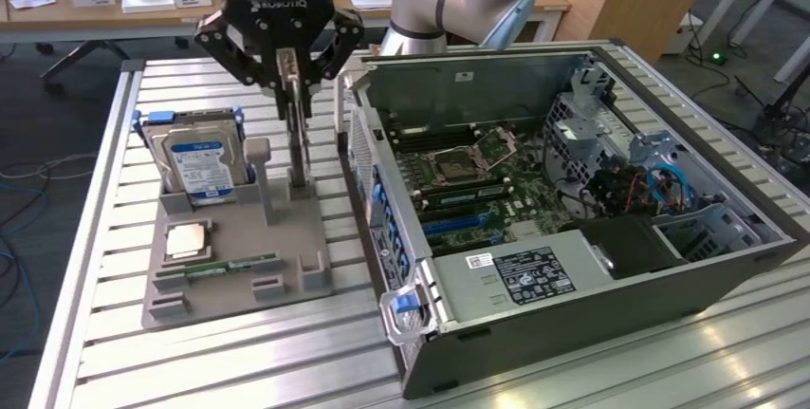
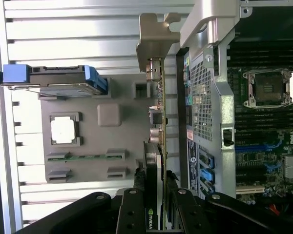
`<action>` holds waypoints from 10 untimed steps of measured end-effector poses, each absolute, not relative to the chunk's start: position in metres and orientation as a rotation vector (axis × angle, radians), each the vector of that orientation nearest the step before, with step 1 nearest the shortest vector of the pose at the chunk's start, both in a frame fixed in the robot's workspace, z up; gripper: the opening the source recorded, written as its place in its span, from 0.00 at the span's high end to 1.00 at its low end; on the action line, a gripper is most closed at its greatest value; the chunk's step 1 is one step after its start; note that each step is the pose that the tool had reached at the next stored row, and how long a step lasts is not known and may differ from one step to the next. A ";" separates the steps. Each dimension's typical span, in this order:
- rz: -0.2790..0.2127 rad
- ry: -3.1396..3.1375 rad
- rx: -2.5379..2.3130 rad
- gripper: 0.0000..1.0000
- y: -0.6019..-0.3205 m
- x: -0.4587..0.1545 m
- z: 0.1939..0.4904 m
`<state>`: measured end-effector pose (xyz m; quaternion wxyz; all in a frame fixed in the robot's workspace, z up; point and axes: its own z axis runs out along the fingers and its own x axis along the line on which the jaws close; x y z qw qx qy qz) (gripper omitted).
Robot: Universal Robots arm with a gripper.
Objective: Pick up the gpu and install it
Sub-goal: 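Pick up the gpu and move the gpu toward the slot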
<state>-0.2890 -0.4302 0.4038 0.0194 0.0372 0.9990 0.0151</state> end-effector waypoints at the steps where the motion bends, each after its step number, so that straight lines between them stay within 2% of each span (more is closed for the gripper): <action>1: 0.047 3.100 0.115 0.73 -0.430 -0.289 0.407; 10: 0.047 3.095 0.115 0.73 -0.430 -0.289 0.428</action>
